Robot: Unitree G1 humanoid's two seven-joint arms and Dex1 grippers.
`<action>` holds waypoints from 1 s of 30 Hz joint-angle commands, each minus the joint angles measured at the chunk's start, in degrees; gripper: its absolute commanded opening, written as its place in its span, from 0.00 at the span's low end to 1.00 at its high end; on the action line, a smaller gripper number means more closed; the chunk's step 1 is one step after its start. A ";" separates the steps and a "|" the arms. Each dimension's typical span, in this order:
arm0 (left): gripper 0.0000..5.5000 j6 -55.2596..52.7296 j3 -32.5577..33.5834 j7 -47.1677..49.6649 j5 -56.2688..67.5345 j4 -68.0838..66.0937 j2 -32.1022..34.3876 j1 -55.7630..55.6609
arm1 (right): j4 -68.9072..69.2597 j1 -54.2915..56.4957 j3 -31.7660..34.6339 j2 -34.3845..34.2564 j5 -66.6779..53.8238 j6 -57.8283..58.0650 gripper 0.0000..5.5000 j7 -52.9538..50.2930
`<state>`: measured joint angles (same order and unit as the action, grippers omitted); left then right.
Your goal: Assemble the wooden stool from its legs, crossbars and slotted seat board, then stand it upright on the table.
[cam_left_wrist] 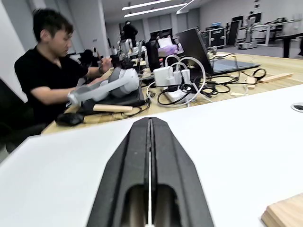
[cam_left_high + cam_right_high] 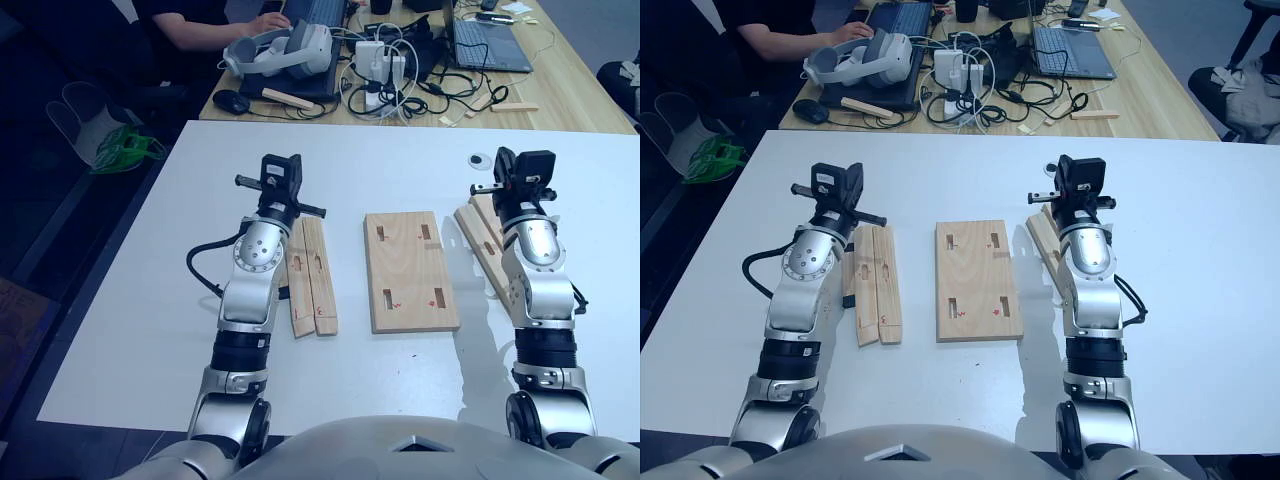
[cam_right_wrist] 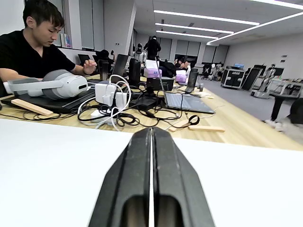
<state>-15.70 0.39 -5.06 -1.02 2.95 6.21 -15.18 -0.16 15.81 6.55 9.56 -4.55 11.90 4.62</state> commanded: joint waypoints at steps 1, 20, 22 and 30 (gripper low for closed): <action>0.00 -2.76 3.81 0.78 5.33 0.45 -2.59 -1.50 | -0.49 1.28 1.75 0.11 -3.40 3.46 0.01 1.72; 0.40 -43.89 2.80 -13.48 8.35 25.68 22.58 14.56 | 14.55 -9.26 10.01 -3.40 -12.11 9.37 0.00 -4.13; 0.47 -46.06 1.52 -14.87 8.85 27.06 24.39 16.13 | 16.19 -10.14 10.06 -3.88 -12.60 9.87 0.00 -4.79; 0.67 -51.40 -2.11 -20.36 11.56 30.31 30.88 20.75 | 19.54 -13.62 9.98 -7.17 -12.52 7.73 0.00 -7.73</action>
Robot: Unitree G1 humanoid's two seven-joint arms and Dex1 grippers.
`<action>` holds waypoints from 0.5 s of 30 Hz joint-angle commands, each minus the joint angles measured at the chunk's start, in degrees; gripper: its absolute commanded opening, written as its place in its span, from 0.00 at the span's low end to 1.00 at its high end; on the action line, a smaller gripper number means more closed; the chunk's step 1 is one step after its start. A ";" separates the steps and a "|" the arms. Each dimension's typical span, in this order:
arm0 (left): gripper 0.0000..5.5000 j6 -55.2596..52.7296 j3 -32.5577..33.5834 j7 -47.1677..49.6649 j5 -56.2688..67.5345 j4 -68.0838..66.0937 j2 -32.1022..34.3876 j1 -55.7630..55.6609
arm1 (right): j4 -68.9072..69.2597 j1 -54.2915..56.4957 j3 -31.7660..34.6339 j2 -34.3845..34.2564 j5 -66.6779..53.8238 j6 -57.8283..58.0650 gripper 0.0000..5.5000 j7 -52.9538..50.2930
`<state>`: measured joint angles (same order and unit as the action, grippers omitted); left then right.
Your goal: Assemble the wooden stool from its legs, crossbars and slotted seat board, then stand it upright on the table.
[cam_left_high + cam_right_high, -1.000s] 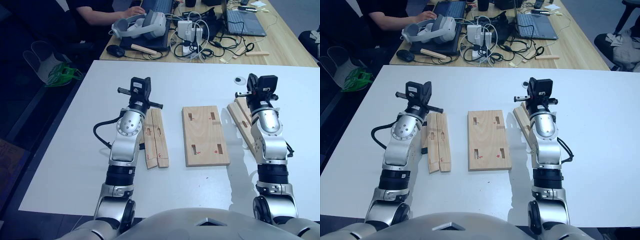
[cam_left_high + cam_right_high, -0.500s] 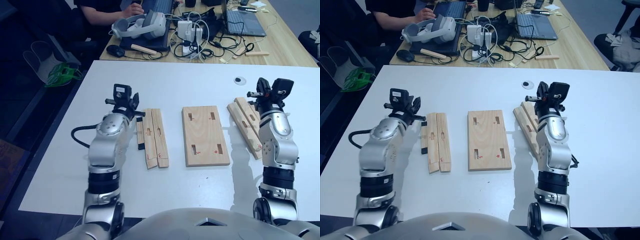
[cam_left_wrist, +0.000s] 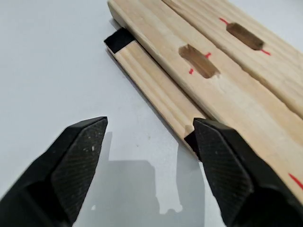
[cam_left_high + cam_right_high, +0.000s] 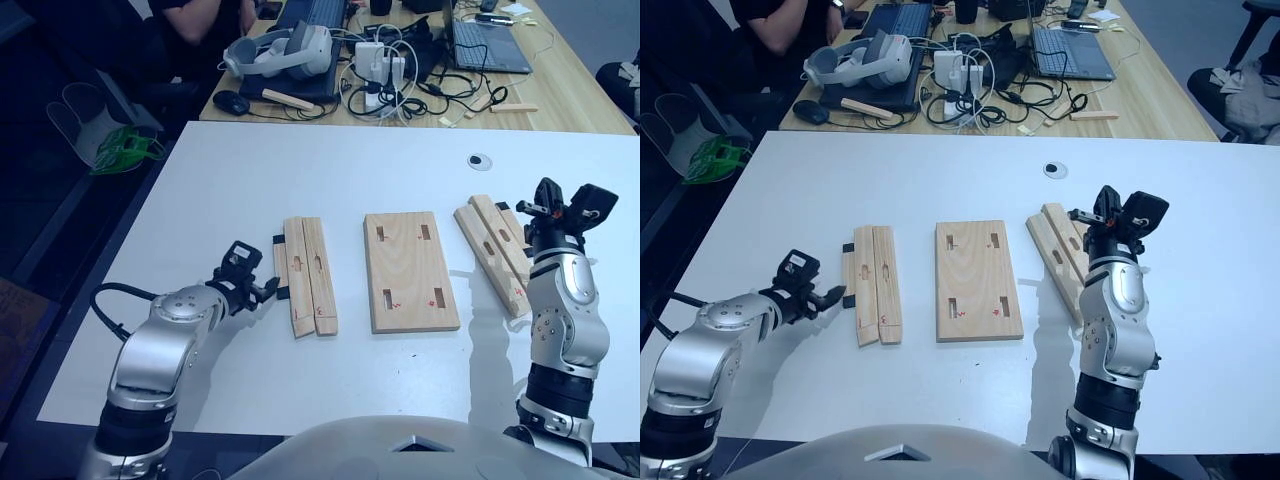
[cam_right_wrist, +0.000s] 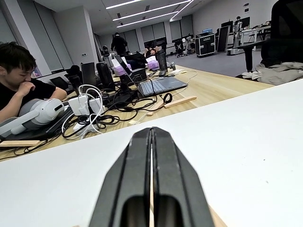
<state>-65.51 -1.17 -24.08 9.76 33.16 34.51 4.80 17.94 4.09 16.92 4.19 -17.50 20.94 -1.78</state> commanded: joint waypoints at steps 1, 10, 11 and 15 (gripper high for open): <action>0.70 -1.52 -0.65 -1.47 0.68 -0.80 3.05 0.67 | 1.56 -2.33 -0.55 -2.53 0.67 -2.21 0.00 -1.78; 0.70 -3.88 -2.52 -0.06 1.31 -2.89 1.06 -2.88 | 1.52 -4.27 -1.66 -5.81 1.03 -4.96 0.00 -3.38; 0.70 -4.48 -2.63 0.09 1.51 -2.66 0.87 -3.16 | 1.84 -4.64 -1.82 -6.16 0.89 -4.90 0.00 -3.58; 0.70 -5.02 -3.04 -0.50 1.93 -3.15 1.80 -4.60 | 2.81 -5.68 -2.21 -7.60 0.64 -5.14 0.00 -4.34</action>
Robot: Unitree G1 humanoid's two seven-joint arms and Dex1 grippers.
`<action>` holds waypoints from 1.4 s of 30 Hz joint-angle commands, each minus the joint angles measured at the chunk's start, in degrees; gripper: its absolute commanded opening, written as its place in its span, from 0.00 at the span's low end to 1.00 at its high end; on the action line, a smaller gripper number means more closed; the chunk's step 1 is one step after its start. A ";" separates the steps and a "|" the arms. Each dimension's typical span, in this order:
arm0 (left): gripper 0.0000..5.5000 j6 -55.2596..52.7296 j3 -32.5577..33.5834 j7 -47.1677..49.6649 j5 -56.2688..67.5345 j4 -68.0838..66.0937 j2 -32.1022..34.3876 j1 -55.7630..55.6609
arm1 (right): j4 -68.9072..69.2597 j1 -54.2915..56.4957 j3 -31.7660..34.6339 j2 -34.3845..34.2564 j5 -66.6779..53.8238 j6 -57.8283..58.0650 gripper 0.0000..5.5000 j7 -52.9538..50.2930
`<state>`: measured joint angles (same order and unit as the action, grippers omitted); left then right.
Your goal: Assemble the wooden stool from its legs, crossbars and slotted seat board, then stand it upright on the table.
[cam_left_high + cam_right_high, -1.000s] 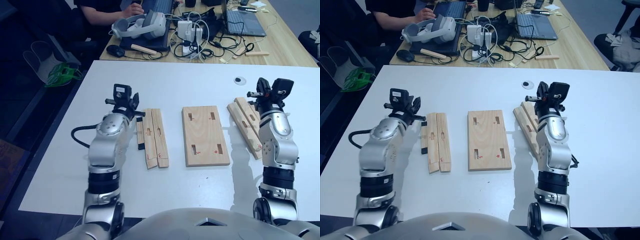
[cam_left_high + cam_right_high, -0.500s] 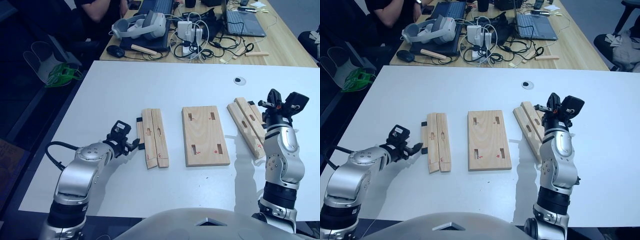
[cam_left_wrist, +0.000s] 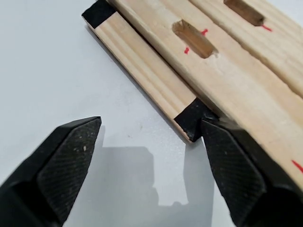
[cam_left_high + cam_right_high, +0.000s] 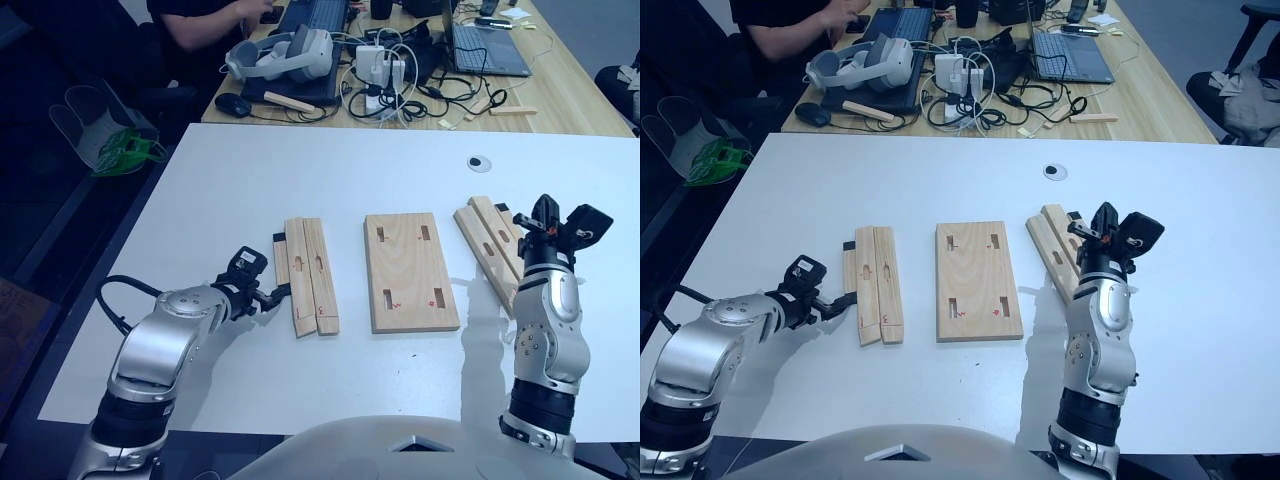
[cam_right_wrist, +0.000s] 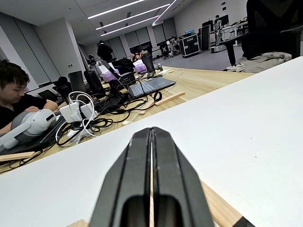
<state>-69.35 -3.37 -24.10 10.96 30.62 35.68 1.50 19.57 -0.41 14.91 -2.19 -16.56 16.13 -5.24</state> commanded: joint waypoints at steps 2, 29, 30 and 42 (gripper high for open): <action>0.70 -1.15 -1.00 -0.95 0.91 -1.26 1.20 -2.22 | 1.27 -1.42 -0.32 -1.84 -0.39 -0.68 0.00 -1.32; 0.58 -12.97 3.74 4.93 4.21 -11.37 -10.49 -9.59 | 0.63 -0.55 -1.84 -3.46 -1.14 -2.99 0.00 -5.04; 0.55 -13.35 3.98 4.92 4.45 -11.60 -10.67 -9.69 | 0.52 -0.43 -1.83 -3.37 -1.15 -3.02 0.00 -5.02; 0.24 -11.53 3.34 3.68 5.48 -11.36 -7.03 -8.54 | -1.53 1.42 -0.39 -3.11 -1.61 -4.28 0.00 -5.44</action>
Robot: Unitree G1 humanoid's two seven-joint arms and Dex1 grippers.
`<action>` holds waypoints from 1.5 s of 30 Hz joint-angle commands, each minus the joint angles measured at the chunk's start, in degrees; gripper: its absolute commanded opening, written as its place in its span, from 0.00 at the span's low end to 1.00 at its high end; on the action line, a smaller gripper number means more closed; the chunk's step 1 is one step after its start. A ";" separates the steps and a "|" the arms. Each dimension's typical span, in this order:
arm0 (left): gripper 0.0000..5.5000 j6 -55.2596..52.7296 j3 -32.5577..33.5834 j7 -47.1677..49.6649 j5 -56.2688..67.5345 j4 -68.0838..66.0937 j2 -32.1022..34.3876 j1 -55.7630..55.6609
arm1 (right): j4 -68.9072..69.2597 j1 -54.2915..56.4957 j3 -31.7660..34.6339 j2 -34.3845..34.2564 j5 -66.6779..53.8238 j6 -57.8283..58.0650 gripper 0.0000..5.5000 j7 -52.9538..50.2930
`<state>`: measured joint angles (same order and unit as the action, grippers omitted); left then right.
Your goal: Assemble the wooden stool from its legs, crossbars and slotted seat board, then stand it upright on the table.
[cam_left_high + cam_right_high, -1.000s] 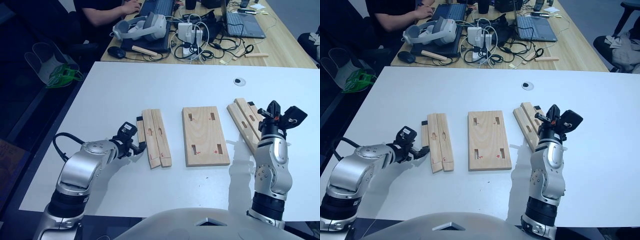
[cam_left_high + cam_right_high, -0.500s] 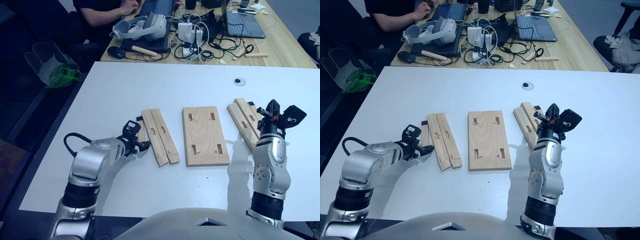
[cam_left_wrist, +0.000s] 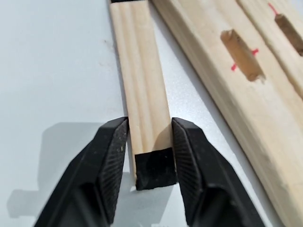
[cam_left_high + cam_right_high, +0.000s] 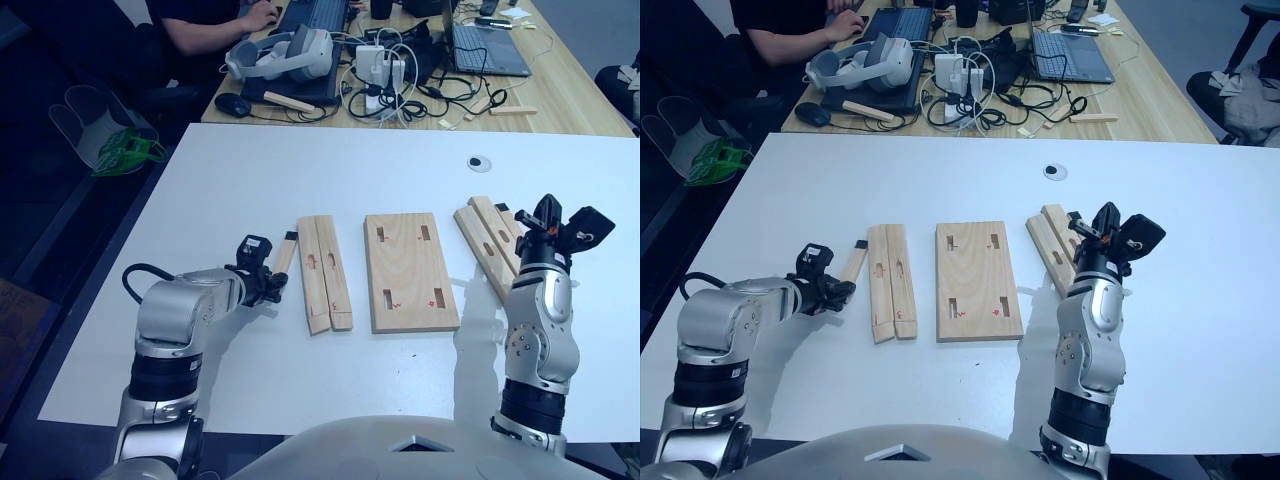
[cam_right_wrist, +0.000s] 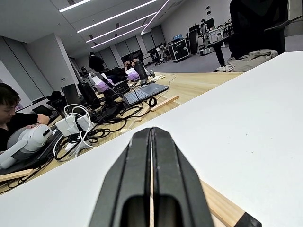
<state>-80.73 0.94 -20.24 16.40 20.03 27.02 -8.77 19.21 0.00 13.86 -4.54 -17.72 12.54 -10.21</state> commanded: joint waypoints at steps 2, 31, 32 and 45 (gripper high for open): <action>0.24 1.09 -1.10 -0.27 -0.19 -0.74 2.22 1.98 | -1.66 1.37 0.88 -0.60 -0.51 -0.94 0.00 -0.41; 0.24 70.52 -6.34 -12.48 -2.93 -1.09 -5.13 -7.50 | 5.69 19.36 1.77 16.01 -55.37 37.87 0.44 21.48; 0.24 70.52 -6.99 -13.54 -2.66 -0.64 -4.85 -7.07 | 5.78 19.27 1.59 15.66 -56.15 37.40 0.47 20.18; 0.23 67.83 -10.06 -19.73 -1.73 2.30 -1.91 -5.12 | 12.19 13.51 -8.25 15.26 -55.82 34.20 0.48 19.76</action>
<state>-11.96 -8.55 -39.50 14.79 21.76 24.50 -13.84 30.79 13.76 5.94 10.60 -74.40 47.93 9.40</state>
